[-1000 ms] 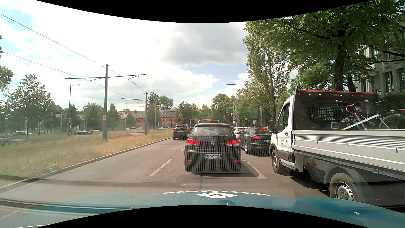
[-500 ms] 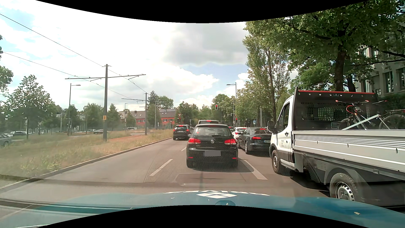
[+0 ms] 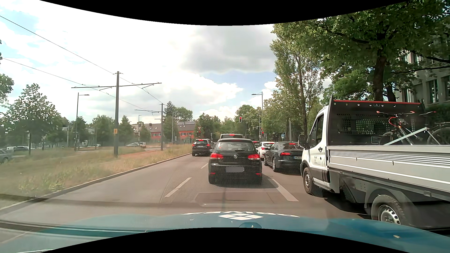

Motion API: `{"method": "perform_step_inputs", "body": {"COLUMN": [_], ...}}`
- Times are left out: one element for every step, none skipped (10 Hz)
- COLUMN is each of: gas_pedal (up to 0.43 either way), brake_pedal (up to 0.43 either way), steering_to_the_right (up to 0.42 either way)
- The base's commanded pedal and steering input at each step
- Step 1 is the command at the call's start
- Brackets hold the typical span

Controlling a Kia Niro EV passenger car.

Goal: Follow the waypoints while adhering to traffic rules and regulations

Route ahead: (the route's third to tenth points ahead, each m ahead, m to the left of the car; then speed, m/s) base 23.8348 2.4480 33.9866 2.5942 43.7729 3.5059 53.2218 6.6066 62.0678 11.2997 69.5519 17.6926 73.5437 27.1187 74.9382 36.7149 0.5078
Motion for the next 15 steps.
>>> {"method": "perform_step_inputs", "body": {"gas_pedal": [0.15,0.15,0.15,0.15,0.15,0.15,0.11,0.0,0.0,0.0,0.0,0.0,0.0,0.0,0.0], "brake_pedal": [0.0,0.0,0.0,0.0,0.0,0.0,0.0,0.0,0.0,0.0,0.0,0.0,0.0,0.0,0.0], "steering_to_the_right": [-0.026,-0.04,-0.046,-0.045,-0.042,-0.037,-0.032,-0.029,-0.027,-0.026,-0.024,-0.019,-0.015,-0.013,-0.013]}}
